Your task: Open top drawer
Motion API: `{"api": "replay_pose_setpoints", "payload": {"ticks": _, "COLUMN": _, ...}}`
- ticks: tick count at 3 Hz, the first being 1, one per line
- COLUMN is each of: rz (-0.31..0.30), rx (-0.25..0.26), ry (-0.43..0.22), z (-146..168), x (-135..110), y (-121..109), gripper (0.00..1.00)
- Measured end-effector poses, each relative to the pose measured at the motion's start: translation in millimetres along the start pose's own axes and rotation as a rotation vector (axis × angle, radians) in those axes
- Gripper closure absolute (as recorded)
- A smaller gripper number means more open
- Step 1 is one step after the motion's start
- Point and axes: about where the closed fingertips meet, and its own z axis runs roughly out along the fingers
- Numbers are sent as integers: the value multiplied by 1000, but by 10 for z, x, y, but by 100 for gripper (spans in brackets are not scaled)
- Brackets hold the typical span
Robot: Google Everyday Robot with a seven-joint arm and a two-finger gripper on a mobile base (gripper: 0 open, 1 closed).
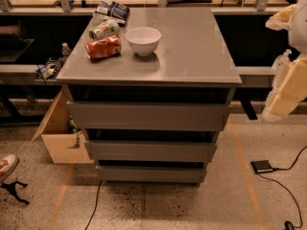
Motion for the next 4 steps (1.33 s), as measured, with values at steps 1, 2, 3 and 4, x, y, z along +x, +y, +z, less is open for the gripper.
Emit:
{"api": "replay_pose_setpoints", "payload": {"ticks": 1, "rz": -10, "rx": -2, "ry": -5, "z": 21, "x": -7, "y": 64, "gripper": 0}}
{"api": "replay_pose_setpoints", "payload": {"ticks": 2, "rz": -91, "rx": -7, "ry": -26, "z": 214, "x": -127, "y": 285, "gripper": 0}}
{"api": "replay_pose_setpoints", "payload": {"ticks": 3, "rz": -149, "rx": -83, "ry": -67, "z": 840, "x": -145, "y": 626, "gripper": 0}}
{"api": "replay_pose_setpoints", "payload": {"ticks": 4, "rz": -163, "rx": -156, "ry": -116, "z": 1494, "x": -202, "y": 912, "gripper": 0}}
